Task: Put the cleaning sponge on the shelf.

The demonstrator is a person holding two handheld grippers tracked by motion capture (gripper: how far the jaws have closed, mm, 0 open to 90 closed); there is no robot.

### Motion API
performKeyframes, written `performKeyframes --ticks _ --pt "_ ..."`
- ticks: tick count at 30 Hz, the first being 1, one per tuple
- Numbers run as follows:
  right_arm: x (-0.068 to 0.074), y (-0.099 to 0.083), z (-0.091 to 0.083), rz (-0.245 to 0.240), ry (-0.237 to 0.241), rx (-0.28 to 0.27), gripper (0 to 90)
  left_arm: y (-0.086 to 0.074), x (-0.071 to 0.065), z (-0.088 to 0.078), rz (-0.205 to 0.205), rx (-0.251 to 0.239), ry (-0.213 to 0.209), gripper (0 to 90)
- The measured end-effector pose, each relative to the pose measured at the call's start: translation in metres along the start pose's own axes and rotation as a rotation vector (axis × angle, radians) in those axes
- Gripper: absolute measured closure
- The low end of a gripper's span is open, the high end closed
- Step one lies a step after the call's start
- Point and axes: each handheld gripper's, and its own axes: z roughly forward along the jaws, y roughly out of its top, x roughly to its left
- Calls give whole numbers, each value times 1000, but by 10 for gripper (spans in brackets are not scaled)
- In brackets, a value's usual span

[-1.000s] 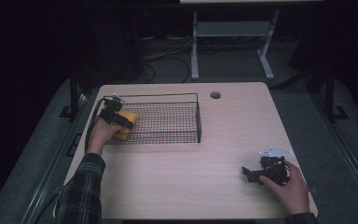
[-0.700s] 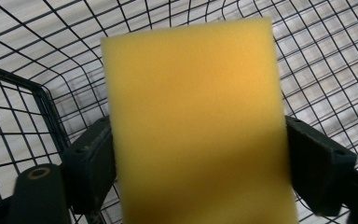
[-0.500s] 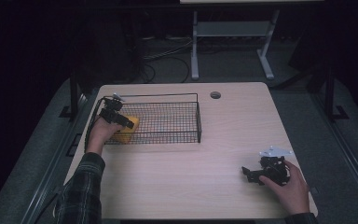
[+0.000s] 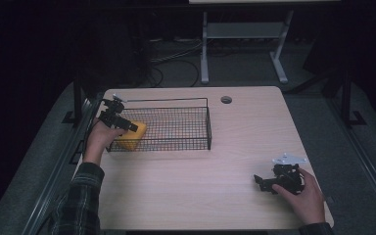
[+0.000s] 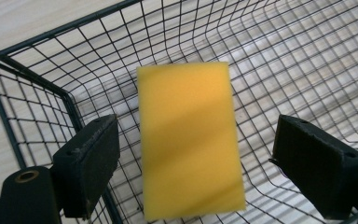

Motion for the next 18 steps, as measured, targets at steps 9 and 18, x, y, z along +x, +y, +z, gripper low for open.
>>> performKeyframes --ticks 9,18 --pt "0 0 0 0 -1 0 0 -10 -13 -22 22 -49 -18 144" --pt "0 2 1 0 -2 0 0 -26 -31 -43 55 -86 -34 147"
